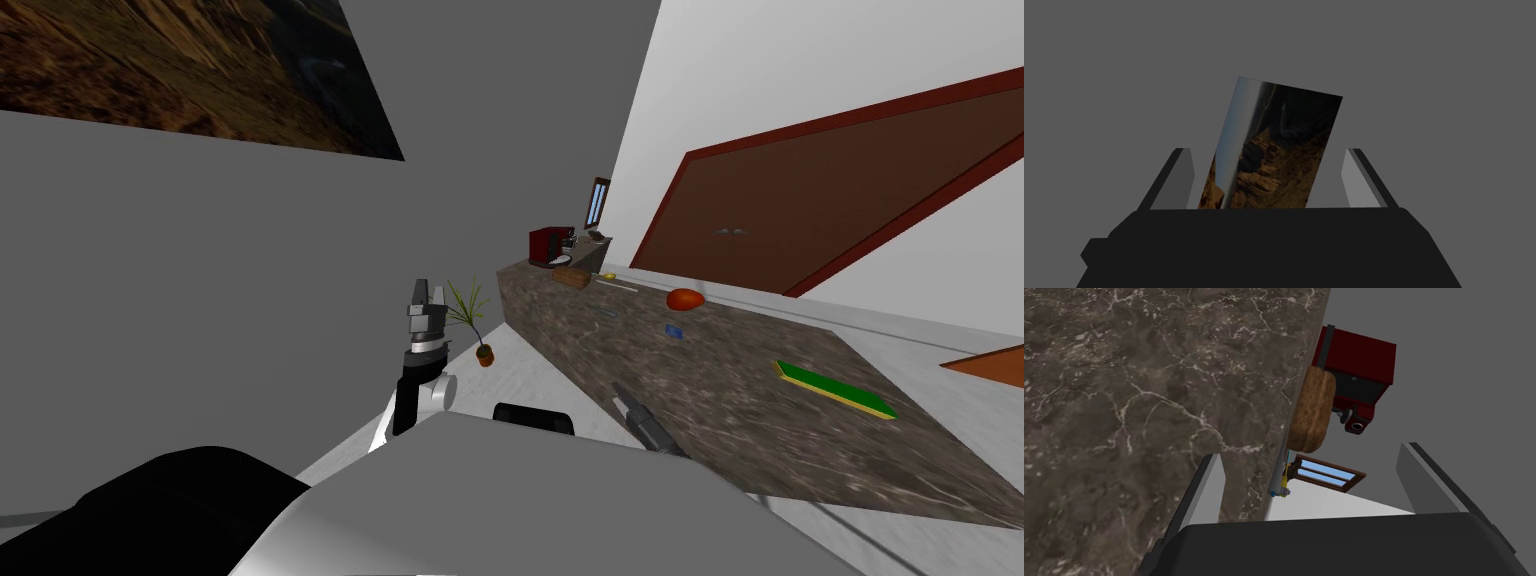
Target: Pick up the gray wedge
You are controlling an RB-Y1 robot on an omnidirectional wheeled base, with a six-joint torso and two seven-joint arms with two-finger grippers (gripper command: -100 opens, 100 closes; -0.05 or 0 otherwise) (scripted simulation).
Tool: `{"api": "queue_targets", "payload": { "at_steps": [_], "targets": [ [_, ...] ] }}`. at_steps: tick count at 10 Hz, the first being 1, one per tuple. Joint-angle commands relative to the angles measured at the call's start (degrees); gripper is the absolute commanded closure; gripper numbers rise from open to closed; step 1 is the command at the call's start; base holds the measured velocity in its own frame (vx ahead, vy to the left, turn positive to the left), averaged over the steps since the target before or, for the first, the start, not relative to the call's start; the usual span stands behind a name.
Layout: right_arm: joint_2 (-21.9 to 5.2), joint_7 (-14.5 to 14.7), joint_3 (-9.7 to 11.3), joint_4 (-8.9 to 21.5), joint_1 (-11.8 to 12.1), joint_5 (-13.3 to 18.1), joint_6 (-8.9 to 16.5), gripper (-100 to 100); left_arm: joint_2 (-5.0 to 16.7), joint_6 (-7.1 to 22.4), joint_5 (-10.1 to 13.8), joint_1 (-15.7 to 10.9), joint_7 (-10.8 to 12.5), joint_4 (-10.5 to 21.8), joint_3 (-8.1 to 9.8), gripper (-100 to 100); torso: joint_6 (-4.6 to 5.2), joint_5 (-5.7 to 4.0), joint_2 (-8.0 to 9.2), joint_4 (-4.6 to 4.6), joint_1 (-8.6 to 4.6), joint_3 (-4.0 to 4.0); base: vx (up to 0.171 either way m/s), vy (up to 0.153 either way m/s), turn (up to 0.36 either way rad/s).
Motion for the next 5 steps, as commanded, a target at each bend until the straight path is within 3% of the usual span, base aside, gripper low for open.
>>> {"api": "queue_targets", "payload": {
  "at_steps": [1, 2, 5],
  "targets": [
    [-1.90, 0.30, 0.98, 1.89, 0.32, 0.63, -0.20, -100, 0.00, 0.00, 0.00, 0.00, 0.00, 0.00, 0.00, 0, 0.00, 0.00, 0.00, 0.00, 0.00, 0.00, -0.002, 0.091, 0.015],
    [-4.17, 0.61, 2.29, 3.79, 1.87, 1.53, -0.64, -100, 0.00, 0.00, 0.00, 0.00, 0.00, 0.00, 0.00, 0, -0.01, -0.02, -0.01, 0.01, -0.09, 0.00, 0.023, 0.114, 0.040],
    [-8.21, 1.01, 3.59, 7.22, 3.42, 2.41, -1.02, -100, 0.00, 0.00, 0.00, 0.00, 0.00, 0.00, 0.00, 0, -0.01, -0.03, -0.11, -0.02, -0.07, -0.06, 0.025, 0.102, 0.039]
  ]
}}
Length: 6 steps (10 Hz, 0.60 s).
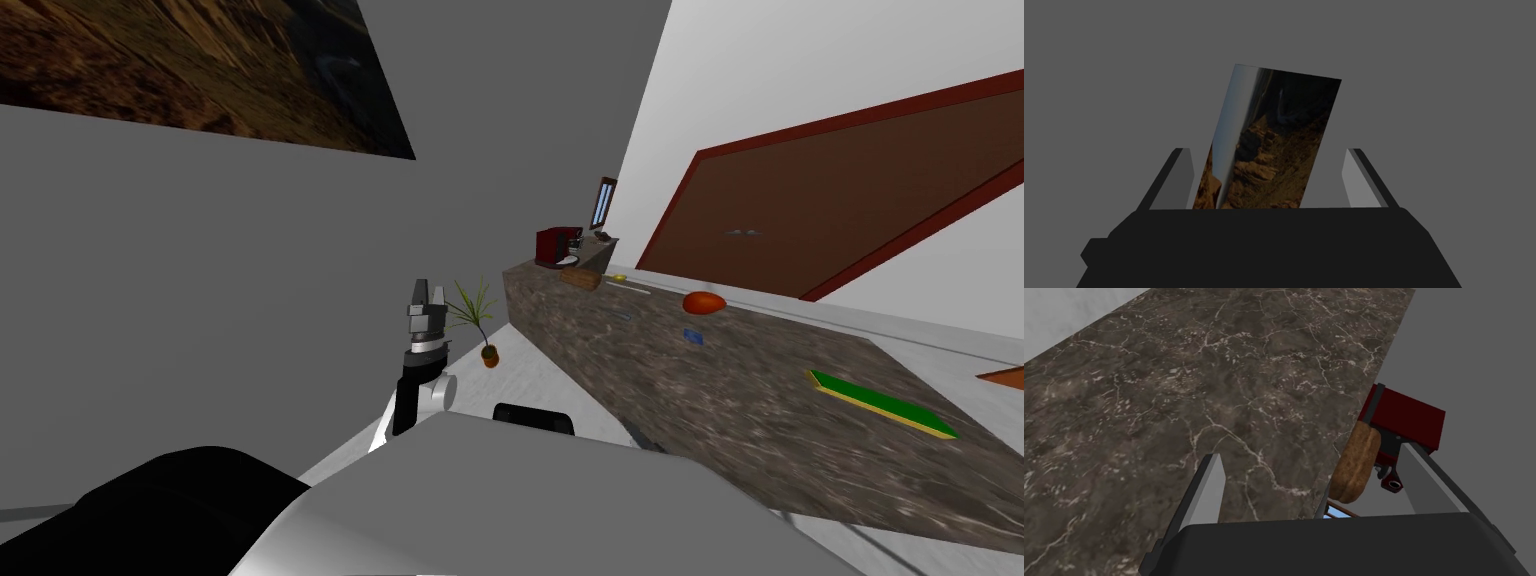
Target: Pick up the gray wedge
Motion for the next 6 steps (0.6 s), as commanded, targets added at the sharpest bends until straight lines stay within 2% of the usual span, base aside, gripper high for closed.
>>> {"api": "queue_targets", "payload": {
  "at_steps": [1, 2, 3, 4, 5, 6],
  "targets": [
    [-2.86, 0.37, 1.47, 2.28, 1.79, 0.97, 0.43, -100, 0.00, 0.00, 0.00, 0.00, 0.00, 0.00, 0.00, 0, 0.00, 0.00, 0.00, 0.00, 0.00, 0.00, 0.039, 0.110, 0.068],
    [-4.54, 0.37, 1.47, 2.28, 1.79, 0.97, 0.43, -100, 0.00, 0.00, 0.00, 0.00, 0.00, 0.00, 0.00, 0, -0.01, -0.01, -0.03, -0.01, 0.03, -0.02, 0.031, 0.091, 0.026],
    [-6.34, 0.98, 2.72, 4.62, 3.29, 1.80, 0.15, -100, 0.00, 0.00, 0.00, 0.00, 0.00, 0.00, 0.00, 0, -0.01, -0.01, -0.03, 0.00, -0.04, -0.01, 0.043, 0.108, 0.081],
    [-7.57, 0.98, 2.72, 4.87, 3.29, 1.80, 0.15, -100, 0.00, 0.00, 0.00, 0.00, 0.00, 0.00, 0.00, 0, -0.02, -0.02, -0.06, -0.01, 0.00, -0.03, 0.054, 0.077, 0.039],
    [-9.29, 1.69, 3.93, 7.39, 4.75, 2.61, -0.06, -100, 0.00, 0.00, 0.00, 0.00, 0.00, 0.00, 0.00, 0, -0.01, -0.01, -0.09, -0.02, -0.09, -0.05, 0.066, 0.071, 0.101],
    [-10.60, 1.69, 3.93, 7.39, 4.75, 2.61, -0.06, -100, 0.00, 0.00, 0.00, 0.00, 0.00, 0.00, 0.00, 0, -0.01, -0.03, -0.12, -0.02, -0.11, -0.07, 0.057, 0.060, 0.032]
  ]
}}
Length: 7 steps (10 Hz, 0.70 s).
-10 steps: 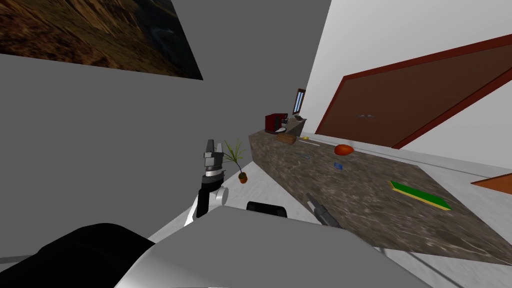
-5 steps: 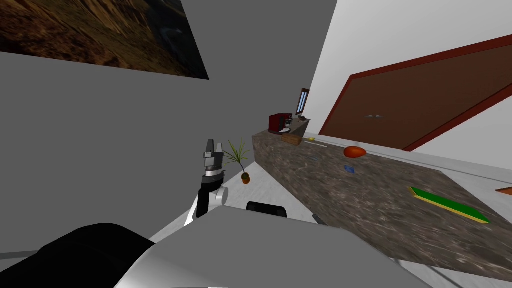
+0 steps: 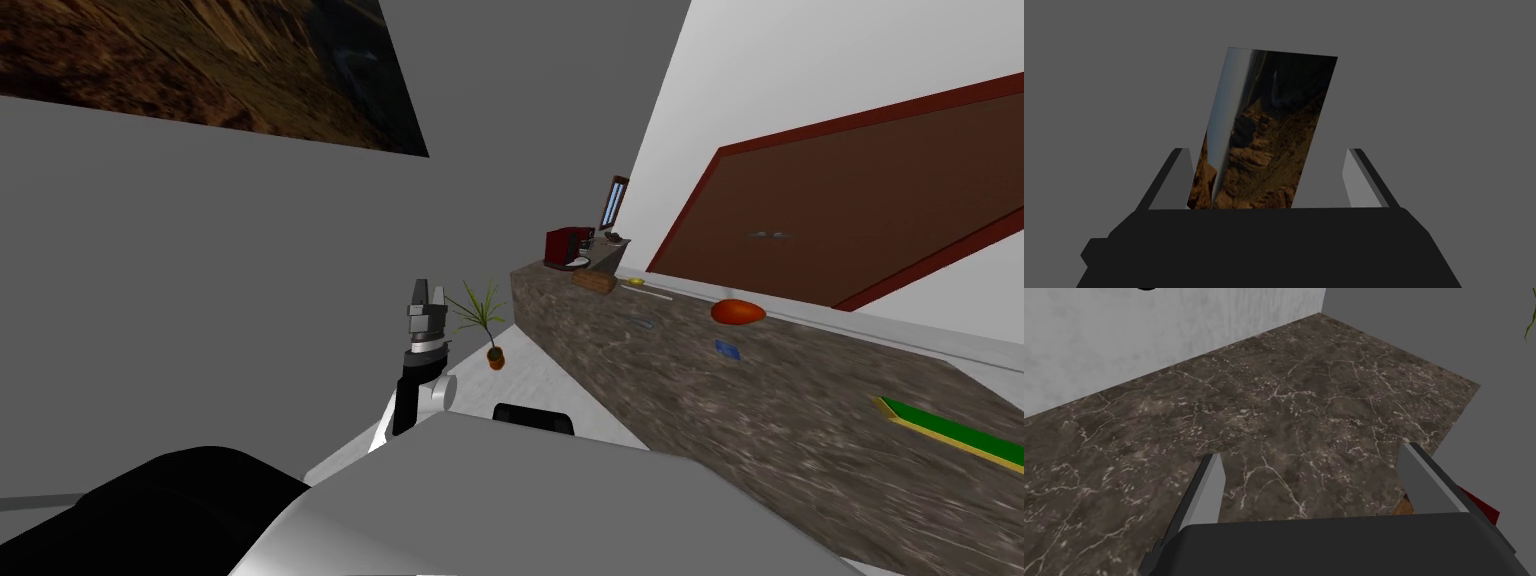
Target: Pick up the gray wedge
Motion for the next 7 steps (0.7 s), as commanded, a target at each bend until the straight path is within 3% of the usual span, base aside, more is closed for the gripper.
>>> {"api": "queue_targets", "payload": {
  "at_steps": [1, 2, 3, 4, 7],
  "targets": [
    [-1.84, -0.20, 0.11, -0.15, 0.21, 0.05, 0.40, -100, 0.00, 0.00, 0.00, 0.00, 0.00, 0.00, 0.00, 0, 0.00, 0.00, 0.00, 0.00, 0.00, 0.00, 0.027, 0.028, -0.006],
    [-4.00, 0.61, 1.27, 2.30, 1.62, 0.82, 0.24, -100, 0.00, 0.00, 0.00, 0.00, 0.00, 0.00, 0.00, 0, 0.00, -0.02, 0.08, 0.02, -0.10, 0.04, 0.040, 0.039, 0.107],
    [-5.14, 0.61, 1.27, 2.30, 1.62, 0.82, 0.24, -100, 0.00, 0.00, 0.00, 0.00, 0.00, 0.00, 0.00, 0, -0.01, -0.03, 0.07, 0.02, -0.09, 0.04, 0.053, 0.050, 0.061],
    [-7.11, 1.50, 2.37, 4.64, 2.96, 1.55, 0.15, -100, 0.00, 0.00, 0.00, 0.00, 0.00, 0.00, 0.00, 0, -0.01, -0.02, 0.03, 0.01, -0.06, 0.02, 0.099, 0.071, 0.121],
    [-11.56, 2.48, 3.41, 6.94, 4.23, 2.24, 0.13, -100, 0.00, 0.00, 0.00, 0.00, 0.00, 0.00, 0.00, 0, -0.03, -0.01, -0.20, -0.04, -0.05, -0.11, 0.097, 0.045, 0.079]
  ]
}}
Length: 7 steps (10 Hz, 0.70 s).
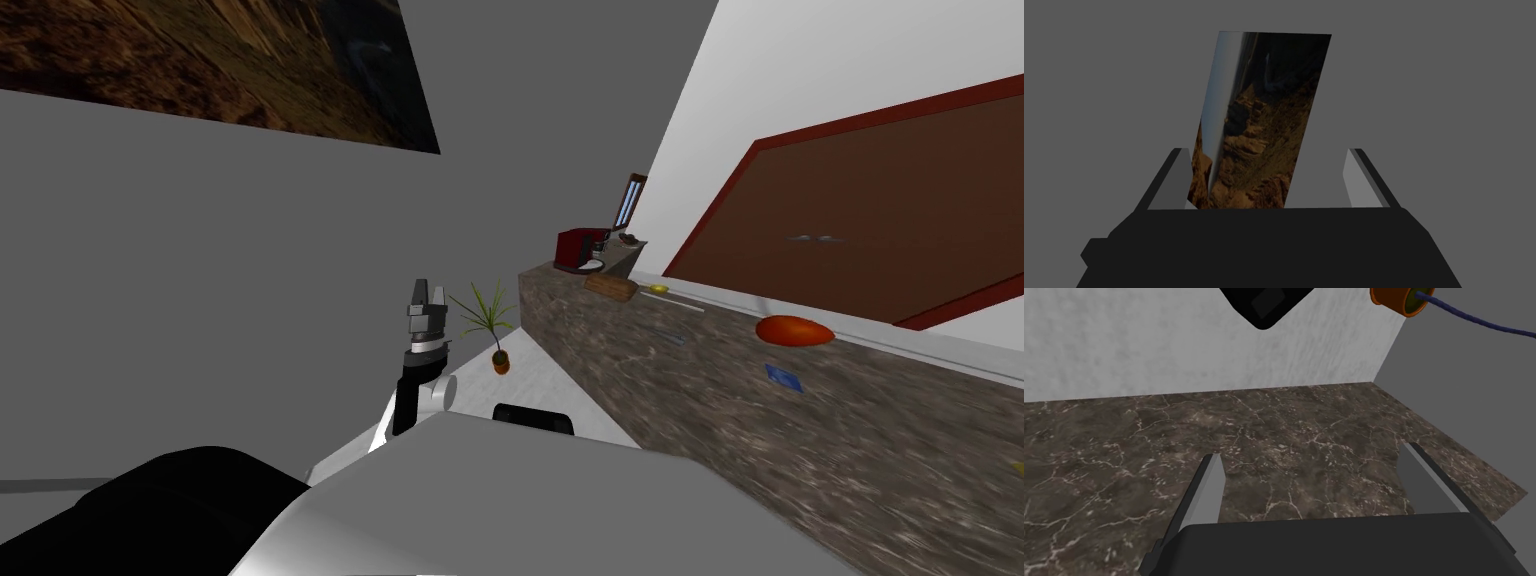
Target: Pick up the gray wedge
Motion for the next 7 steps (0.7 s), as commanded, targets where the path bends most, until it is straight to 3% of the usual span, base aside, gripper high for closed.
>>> {"api": "queue_targets", "payload": {
  "at_steps": [1, 3, 4, 5, 6, 7],
  "targets": [
    [-2.86, 1.14, 1.45, 2.86, 0.77, 0.87, -0.04, -100, 0.00, 0.00, 0.00, 0.00, 0.00, 0.00, 0.00, 0, 0.00, 0.00, 0.00, 0.00, 0.00, 0.00, 0.092, 0.027, 0.143],
    [-3.71, 1.14, 1.45, 3.04, 0.77, 0.87, -0.04, -100, 0.00, 0.00, 0.00, 0.00, 0.00, 0.00, 0.00, 0, 0.00, -0.01, 0.03, 0.01, 0.01, 0.02, 0.059, 0.026, 0.026],
    [-6.50, 2.26, 2.36, 5.08, 1.86, 1.47, 0.04, -100, 0.00, 0.00, 0.00, 0.00, 0.00, 0.00, 0.00, 0, 0.02, -0.02, 0.17, 0.04, -0.02, 0.10, 0.076, 0.024, 0.162],
    [-6.70, 2.26, 2.36, 5.08, 1.86, 1.47, 0.04, -100, 0.00, 0.00, 0.00, -0.01, 0.00, 0.00, 0.00, 0, -0.04, 0.00, 0.08, 0.03, -0.03, 0.06, 0.086, 0.004, 0.075],
    [-9.50, 3.43, 3.19, 6.84, 2.85, 2.02, 0.17, -100, 0.00, 0.00, 0.00, 0.00, 0.00, 0.00, 0.00, 0, 0.00, -0.03, 0.05, 0.02, -0.09, 0.03, 0.108, 0.008, 0.118],
    [-9.58, 3.43, 3.19, 6.97, 2.85, 2.02, 0.17, -100, 0.00, 0.00, 0.00, 0.00, 0.00, 0.00, 0.00, 0, -0.04, -0.04, -0.04, 0.00, -0.11, -0.01, 0.105, 0.001, 0.093]
  ]
}}
